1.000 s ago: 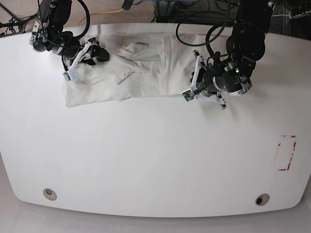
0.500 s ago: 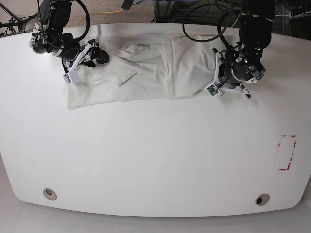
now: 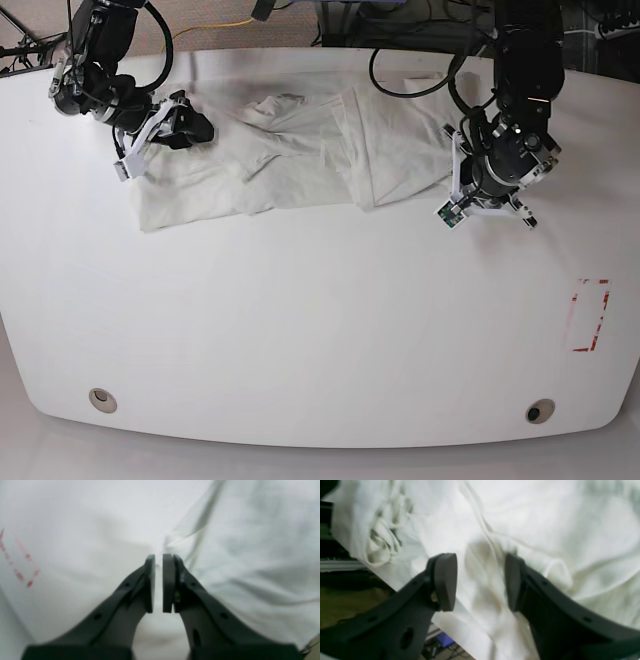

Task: Fold the T-shirt properly
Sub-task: 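Regrasp the shirt strip with the left gripper and pull it back outward, then hold both ends of the shirt strip and stretch it apart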

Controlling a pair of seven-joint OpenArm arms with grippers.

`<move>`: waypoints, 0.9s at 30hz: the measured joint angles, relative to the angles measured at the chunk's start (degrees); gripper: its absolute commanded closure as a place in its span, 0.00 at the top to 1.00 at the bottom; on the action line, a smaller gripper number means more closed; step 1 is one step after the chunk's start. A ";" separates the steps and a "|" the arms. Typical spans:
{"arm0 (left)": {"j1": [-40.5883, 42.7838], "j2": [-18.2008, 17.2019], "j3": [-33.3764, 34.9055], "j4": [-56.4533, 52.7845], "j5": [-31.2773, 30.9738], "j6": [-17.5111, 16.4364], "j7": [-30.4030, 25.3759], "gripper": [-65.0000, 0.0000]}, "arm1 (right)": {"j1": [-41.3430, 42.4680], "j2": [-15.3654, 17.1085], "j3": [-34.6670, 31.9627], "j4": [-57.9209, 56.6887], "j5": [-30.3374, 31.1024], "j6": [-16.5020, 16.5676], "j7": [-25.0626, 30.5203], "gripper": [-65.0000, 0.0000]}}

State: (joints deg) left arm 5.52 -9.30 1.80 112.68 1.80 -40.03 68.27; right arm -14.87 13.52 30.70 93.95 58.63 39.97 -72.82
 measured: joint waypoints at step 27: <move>14.43 3.72 -14.43 0.68 -14.03 0.07 -5.84 0.06 | 8.48 9.44 11.26 -14.99 2.49 -0.07 -0.72 0.84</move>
State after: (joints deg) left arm 19.94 -5.58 -12.62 113.36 -12.23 -39.97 62.43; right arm -6.39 22.96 41.95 78.96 61.12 39.90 -73.54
